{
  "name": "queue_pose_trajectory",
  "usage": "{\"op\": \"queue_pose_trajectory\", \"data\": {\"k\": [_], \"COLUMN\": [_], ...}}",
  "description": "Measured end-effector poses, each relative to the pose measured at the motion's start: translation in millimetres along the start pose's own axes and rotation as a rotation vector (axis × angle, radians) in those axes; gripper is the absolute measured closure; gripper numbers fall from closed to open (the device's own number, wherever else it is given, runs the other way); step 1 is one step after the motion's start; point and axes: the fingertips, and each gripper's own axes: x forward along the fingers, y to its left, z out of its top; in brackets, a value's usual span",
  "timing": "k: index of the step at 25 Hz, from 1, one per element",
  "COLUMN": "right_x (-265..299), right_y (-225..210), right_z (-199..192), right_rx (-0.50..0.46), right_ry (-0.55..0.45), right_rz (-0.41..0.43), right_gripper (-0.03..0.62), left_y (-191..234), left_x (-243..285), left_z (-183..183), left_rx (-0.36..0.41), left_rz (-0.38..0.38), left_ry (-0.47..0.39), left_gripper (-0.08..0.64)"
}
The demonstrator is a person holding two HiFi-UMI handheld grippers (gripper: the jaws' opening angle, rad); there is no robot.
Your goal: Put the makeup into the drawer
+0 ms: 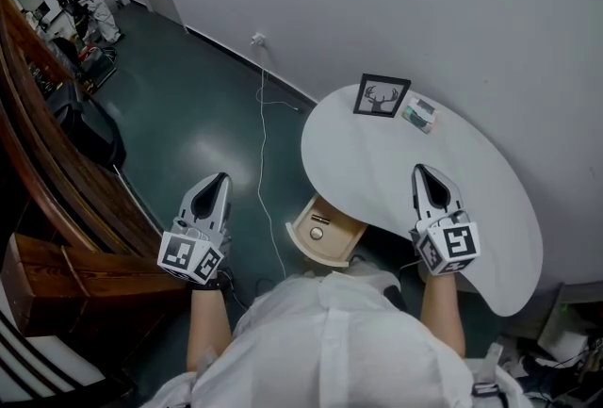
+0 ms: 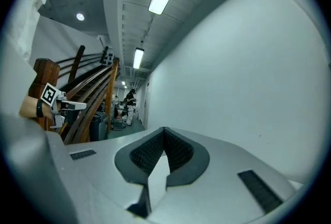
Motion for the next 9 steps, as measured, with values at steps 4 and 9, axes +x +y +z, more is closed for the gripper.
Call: {"op": "queue_pose_trajectory", "data": {"k": [4, 9], "right_x": [1.3, 5.4], "right_y": [0.0, -0.3], "right_z": [-0.2, -1.8], "right_rx": [-0.018, -0.029], "right_ry": [0.008, 0.011], "right_rz": [0.001, 0.01], "right_gripper": [0.583, 0.583], "left_y": [-0.4, -2.7], "left_x": [0.3, 5.1], "left_z": [-1.4, -7.2], "left_rx": [-0.002, 0.0], "left_rz": [-0.003, -0.016], "left_ry": [0.005, 0.022], "left_gripper": [0.54, 0.54]}}
